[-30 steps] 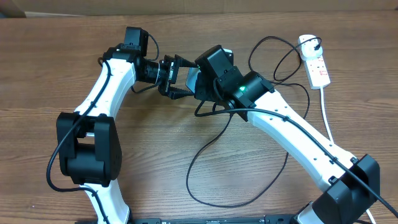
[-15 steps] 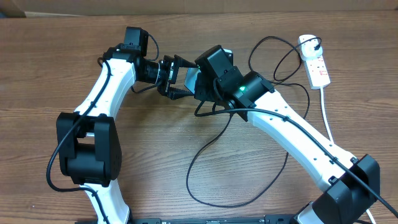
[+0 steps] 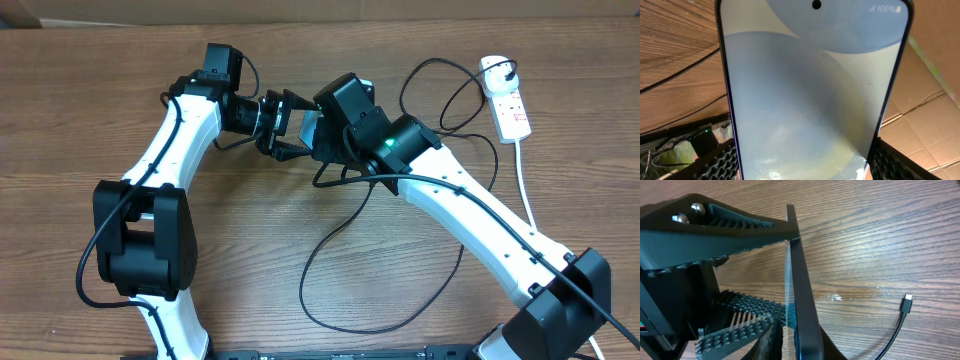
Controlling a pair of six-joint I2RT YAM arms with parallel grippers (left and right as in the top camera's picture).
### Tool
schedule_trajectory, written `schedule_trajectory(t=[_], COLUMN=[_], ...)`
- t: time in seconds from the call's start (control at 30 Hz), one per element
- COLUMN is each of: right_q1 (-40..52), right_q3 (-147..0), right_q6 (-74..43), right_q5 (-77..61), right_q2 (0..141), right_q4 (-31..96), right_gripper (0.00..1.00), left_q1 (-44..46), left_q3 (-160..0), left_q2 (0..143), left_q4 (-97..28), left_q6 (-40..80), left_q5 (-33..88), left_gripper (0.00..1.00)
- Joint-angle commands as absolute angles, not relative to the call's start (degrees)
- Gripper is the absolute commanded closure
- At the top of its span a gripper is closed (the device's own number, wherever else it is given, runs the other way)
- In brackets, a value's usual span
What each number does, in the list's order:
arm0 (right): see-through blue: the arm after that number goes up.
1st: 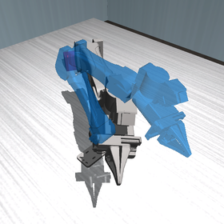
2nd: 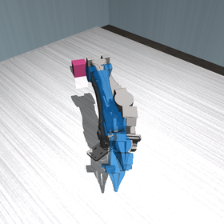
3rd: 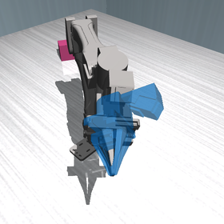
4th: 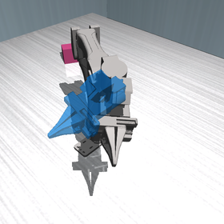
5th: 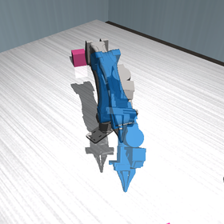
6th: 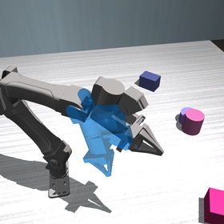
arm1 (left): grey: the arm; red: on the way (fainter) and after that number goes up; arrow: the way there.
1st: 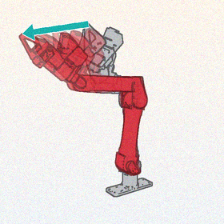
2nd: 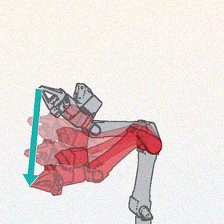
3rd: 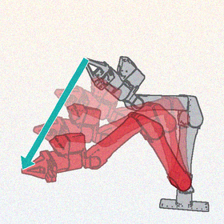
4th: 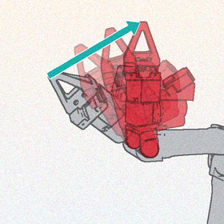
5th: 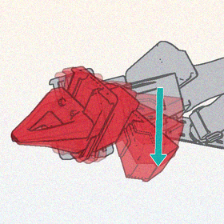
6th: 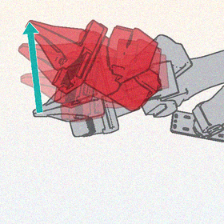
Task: Plug charger to phone and switch on socket
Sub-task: 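Close the right gripper on the phone's edge, then open the left gripper and pull the phone away with the right gripper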
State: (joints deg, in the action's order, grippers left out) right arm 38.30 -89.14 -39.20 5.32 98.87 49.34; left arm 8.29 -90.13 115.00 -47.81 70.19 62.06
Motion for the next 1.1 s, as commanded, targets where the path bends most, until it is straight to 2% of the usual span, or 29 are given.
schedule_trajectory(t=[0.0,0.5,0.6,0.63,0.73,0.9,1.07], right_q1=[38.57,38.57,38.57,38.57,38.50,38.50,37.06], right_q3=[-90.72,-90.72,-90.72,-90.72,-90.72,-90.72,-90.72], right_q6=[-39.22,-39.24,-39.24,-39.24,-39.29,-39.24,-39.27], right_q5=[5.28,5.28,5.32,5.32,7.57,11.84,12.93], right_q2=[98.72,98.72,98.72,98.72,98.72,98.72,98.72], right_q4=[49.41,49.56,49.54,49.54,49.56,49.93,50.00], right_gripper=[0.85,0.96,0.96,0.96,0.96,0.96,0.96], left_q1=[8.78,8.75,8.75,8.78,8.78,8.32,7.70], left_q3=[-90.28,-90.28,-90.28,-90.28,-90.28,-90.28,-90.28], left_q2=[113.01,113.01,113.03,113.01,113.01,113.01,112.27], left_q4=[-47.75,-47.75,-47.72,-47.77,-47.75,-44.49,-41.21], left_q6=[70.28,70.24,69.36,69.25,67.83,58.22,44.75], left_q5=[63.70,63.66,63.55,63.18,60.34,57.93,64.95], left_gripper=[0.29,0.22,0.14,0.00,0.00,0.00,0.00])
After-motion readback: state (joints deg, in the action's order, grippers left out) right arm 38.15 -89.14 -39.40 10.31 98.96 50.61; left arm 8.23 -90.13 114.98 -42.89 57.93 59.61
